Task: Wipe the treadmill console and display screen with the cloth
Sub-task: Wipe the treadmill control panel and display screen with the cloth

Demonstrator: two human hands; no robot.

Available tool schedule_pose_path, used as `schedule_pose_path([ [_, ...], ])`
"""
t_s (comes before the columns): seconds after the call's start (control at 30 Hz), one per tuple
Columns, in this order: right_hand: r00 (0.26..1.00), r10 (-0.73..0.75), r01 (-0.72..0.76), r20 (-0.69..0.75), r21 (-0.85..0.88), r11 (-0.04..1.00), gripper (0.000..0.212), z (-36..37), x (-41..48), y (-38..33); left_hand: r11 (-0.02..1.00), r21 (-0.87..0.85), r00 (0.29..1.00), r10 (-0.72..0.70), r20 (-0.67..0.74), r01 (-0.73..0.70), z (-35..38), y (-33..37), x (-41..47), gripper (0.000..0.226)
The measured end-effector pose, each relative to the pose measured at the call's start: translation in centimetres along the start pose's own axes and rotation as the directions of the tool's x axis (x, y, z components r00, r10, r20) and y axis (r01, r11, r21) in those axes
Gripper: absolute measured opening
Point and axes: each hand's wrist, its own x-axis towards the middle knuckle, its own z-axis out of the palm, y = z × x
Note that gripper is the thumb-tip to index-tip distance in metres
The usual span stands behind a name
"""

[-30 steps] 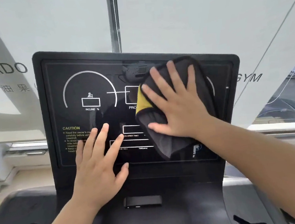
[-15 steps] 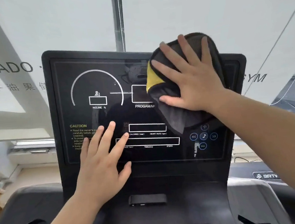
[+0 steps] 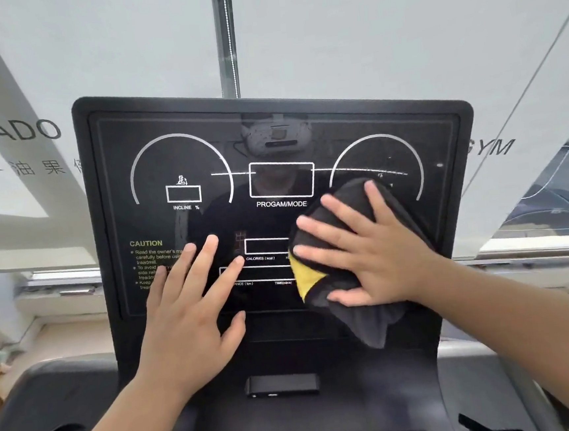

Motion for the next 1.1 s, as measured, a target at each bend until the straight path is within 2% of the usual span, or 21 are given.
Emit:
schedule_pose_path([
  [0.1, 0.961, 0.269, -0.272, -0.061, -0.037, 0.962, 0.089, -1.7, 1.7, 4.8, 1.000, 0.006, 1.000, 0.002, 0.004, -0.002, -0.3, -0.1, 0.1, 0.071],
  [0.2, 0.864, 0.500, -0.501, -0.054, 0.000, 0.866, 0.091, -3.0, 3.2, 6.7, 1.000, 0.005, 1.000, 0.005, -0.001, -0.004, -0.5, -0.1, 0.2, 0.070],
  [0.3, 0.758, 0.652, -0.652, -0.023, 0.017, 0.758, 0.093, -3.0, 4.8, 4.7, 1.000, -0.003, 1.000, 0.005, -0.013, -0.005, -0.4, 0.0, 0.1, 0.071],
  [0.37, 0.679, 0.734, -0.734, 0.003, 0.030, 0.679, 0.097, -2.8, 6.6, 2.5, 0.999, -0.029, 0.997, -0.022, -0.070, 0.020, -0.1, 0.2, 0.1, 0.070],
  [0.4, 0.664, 0.748, -0.748, 0.012, 0.044, 0.663, 0.098, -2.8, 7.6, 1.2, 0.998, -0.043, 0.992, -0.044, -0.116, 0.039, 0.1, 0.4, 0.2, 0.070],
  [0.43, 0.681, 0.732, -0.731, 0.014, 0.061, 0.680, 0.097, -2.7, 8.4, -0.2, 0.997, -0.056, 0.984, -0.066, -0.166, 0.058, 0.2, 0.6, 0.2, 0.070],
  [0.5, 0.787, 0.617, -0.615, 0.001, 0.083, 0.784, 0.092, -2.1, 9.3, -3.0, 0.995, -0.064, 0.966, -0.093, -0.240, 0.079, 0.2, 0.6, 0.5, 0.069],
  [0.57, 0.879, 0.477, -0.475, -0.004, 0.085, 0.876, 0.088, -1.5, 8.9, -5.1, 0.994, -0.048, 0.963, -0.103, -0.247, 0.095, 0.1, 0.2, 1.1, 0.069],
  [0.63, 0.918, 0.396, -0.393, -0.022, 0.079, 0.916, 0.087, -0.9, 7.3, -5.4, 0.993, -0.028, 0.967, -0.122, -0.225, 0.118, -0.3, -0.4, 1.6, 0.071],
  [0.7, 0.902, 0.430, -0.427, -0.036, 0.064, 0.902, 0.088, -0.7, 5.3, -4.2, 0.991, -0.012, 0.969, -0.134, -0.207, 0.134, -0.6, -1.1, 1.9, 0.071],
  [0.77, 0.804, 0.595, -0.594, -0.022, 0.037, 0.804, 0.091, -0.9, 3.5, -2.0, 0.990, -0.015, 0.968, -0.141, -0.207, 0.141, -1.1, -2.3, 1.9, 0.070],
  [0.87, 0.516, 0.855, -0.856, 0.052, 0.066, 0.512, 0.098, -1.8, 3.2, 1.2, 0.990, -0.019, 0.967, -0.139, -0.214, 0.138, -1.8, -4.5, 1.6, 0.070],
  [0.93, 0.372, 0.924, -0.926, 0.086, 0.097, 0.364, 0.099, -2.6, 5.0, 2.1, 0.990, -0.023, 0.965, -0.143, -0.218, 0.141, -2.3, -6.0, 1.4, 0.071],
  [1.03, 0.263, 0.960, -0.962, 0.095, 0.101, 0.254, 0.103, -3.2, 9.1, 1.0, 0.988, -0.052, 0.960, -0.157, -0.231, 0.149, -2.8, -8.0, 1.1, 0.074],
  [1.1, 0.265, 0.960, -0.962, 0.089, 0.092, 0.257, 0.104, -3.4, 12.0, -0.6, 0.987, -0.089, 0.966, -0.150, -0.209, 0.134, -3.2, -8.8, 0.9, 0.078],
])
